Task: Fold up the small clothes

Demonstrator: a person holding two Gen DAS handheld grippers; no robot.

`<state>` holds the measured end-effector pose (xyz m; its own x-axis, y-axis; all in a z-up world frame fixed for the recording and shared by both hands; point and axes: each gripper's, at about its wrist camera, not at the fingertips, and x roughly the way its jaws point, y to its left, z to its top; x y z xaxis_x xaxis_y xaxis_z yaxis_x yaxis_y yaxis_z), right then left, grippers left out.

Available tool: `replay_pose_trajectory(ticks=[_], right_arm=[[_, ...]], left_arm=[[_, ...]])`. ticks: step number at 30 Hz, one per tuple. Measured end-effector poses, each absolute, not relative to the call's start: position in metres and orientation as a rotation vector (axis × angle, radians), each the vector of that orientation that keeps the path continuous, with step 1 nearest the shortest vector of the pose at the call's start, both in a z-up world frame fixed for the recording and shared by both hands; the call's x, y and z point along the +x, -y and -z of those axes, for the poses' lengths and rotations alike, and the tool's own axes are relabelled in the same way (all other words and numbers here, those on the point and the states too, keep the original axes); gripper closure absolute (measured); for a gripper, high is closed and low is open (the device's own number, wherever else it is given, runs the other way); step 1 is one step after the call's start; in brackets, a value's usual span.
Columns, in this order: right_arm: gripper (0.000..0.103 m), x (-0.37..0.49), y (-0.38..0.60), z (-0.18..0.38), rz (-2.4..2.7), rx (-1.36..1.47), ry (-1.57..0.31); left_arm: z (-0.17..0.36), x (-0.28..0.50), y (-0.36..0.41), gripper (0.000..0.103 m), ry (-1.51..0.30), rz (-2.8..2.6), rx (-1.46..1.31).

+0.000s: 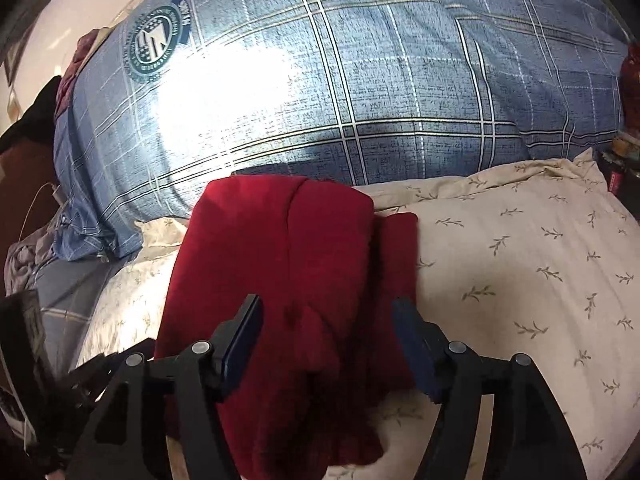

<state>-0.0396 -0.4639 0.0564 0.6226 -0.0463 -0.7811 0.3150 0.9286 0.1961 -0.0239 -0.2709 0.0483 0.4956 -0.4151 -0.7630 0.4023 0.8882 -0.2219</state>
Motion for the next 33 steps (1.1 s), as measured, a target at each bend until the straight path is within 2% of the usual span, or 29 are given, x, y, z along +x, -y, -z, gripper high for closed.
replay_pose_trajectory(ticks=[1,2,3,6,9,10,11,12,13,14,15,19,22,23,24,25,27,28,30,33], right_arm=[[0.040,-0.034,0.465,-0.052,0.205,0.331,-0.896],[0.067,-0.027,0.465,-0.043,0.200,0.324,-0.933],[0.077,-0.028,0.465,-0.040,0.201,0.322,-0.950],[0.081,-0.037,0.461,-0.038,0.212,0.277,-0.923],[0.080,-0.043,0.463,-0.034,0.197,0.277,-0.916],[0.078,-0.045,0.466,-0.036,0.186,0.303,-0.910],[0.069,-0.047,0.471,-0.039,0.170,0.340,-0.891],[0.051,-0.050,0.476,-0.043,0.168,0.367,-0.859],[0.038,-0.051,0.481,-0.046,0.178,0.373,-0.828],[0.016,-0.051,0.485,-0.047,0.191,0.372,-0.806],[0.011,-0.050,0.489,-0.047,0.196,0.376,-0.788],[0.011,-0.033,0.508,-0.023,0.137,0.466,-0.861],[0.011,-0.023,0.513,-0.004,0.077,0.543,-0.886],[0.016,-0.022,0.511,-0.004,0.075,0.527,-0.873],[0.038,-0.021,0.508,-0.005,0.066,0.512,-0.872],[0.046,-0.018,0.504,-0.005,0.036,0.526,-0.889],[0.062,-0.018,0.501,-0.013,0.058,0.529,-0.891],[0.065,-0.019,0.498,-0.020,0.056,0.519,-0.888],[0.068,-0.025,0.489,-0.035,0.026,0.522,-0.871],[0.068,-0.038,0.469,-0.053,-0.031,0.534,-0.875]], left_arm=[[-0.048,-0.023,0.270,0.029,-0.934,0.497,-0.023],[-0.048,-0.023,0.268,0.029,-0.941,0.499,-0.029],[-0.048,-0.022,0.268,0.029,-0.947,0.503,-0.034],[-0.048,-0.020,0.264,0.029,-0.957,0.523,-0.059],[-0.049,-0.012,0.260,0.029,-0.961,0.551,-0.100],[-0.048,-0.008,0.259,0.026,-0.969,0.564,-0.124],[-0.046,-0.003,0.257,0.025,-0.981,0.576,-0.148],[-0.043,0.002,0.255,0.024,-0.990,0.582,-0.171],[-0.041,0.005,0.255,0.022,-0.996,0.585,-0.183],[-0.037,0.010,0.254,0.021,-1.007,0.590,-0.197],[-0.032,0.015,0.254,0.019,-1.024,0.600,-0.211],[-0.020,0.031,0.255,0.009,-1.057,0.633,-0.261],[-0.016,0.037,0.262,0.008,-1.045,0.640,-0.252],[-0.015,0.039,0.266,0.008,-1.041,0.650,-0.238],[-0.014,0.039,0.269,0.010,-1.039,0.660,-0.232],[-0.014,0.040,0.272,0.022,-1.037,0.673,-0.227],[-0.016,0.040,0.276,0.033,-1.040,0.672,-0.215],[-0.020,0.039,0.274,0.045,-1.031,0.667,-0.207],[-0.032,0.032,0.268,0.055,-1.022,0.692,-0.202],[-0.051,0.012,0.247,0.055,-1.021,0.699,-0.203]])
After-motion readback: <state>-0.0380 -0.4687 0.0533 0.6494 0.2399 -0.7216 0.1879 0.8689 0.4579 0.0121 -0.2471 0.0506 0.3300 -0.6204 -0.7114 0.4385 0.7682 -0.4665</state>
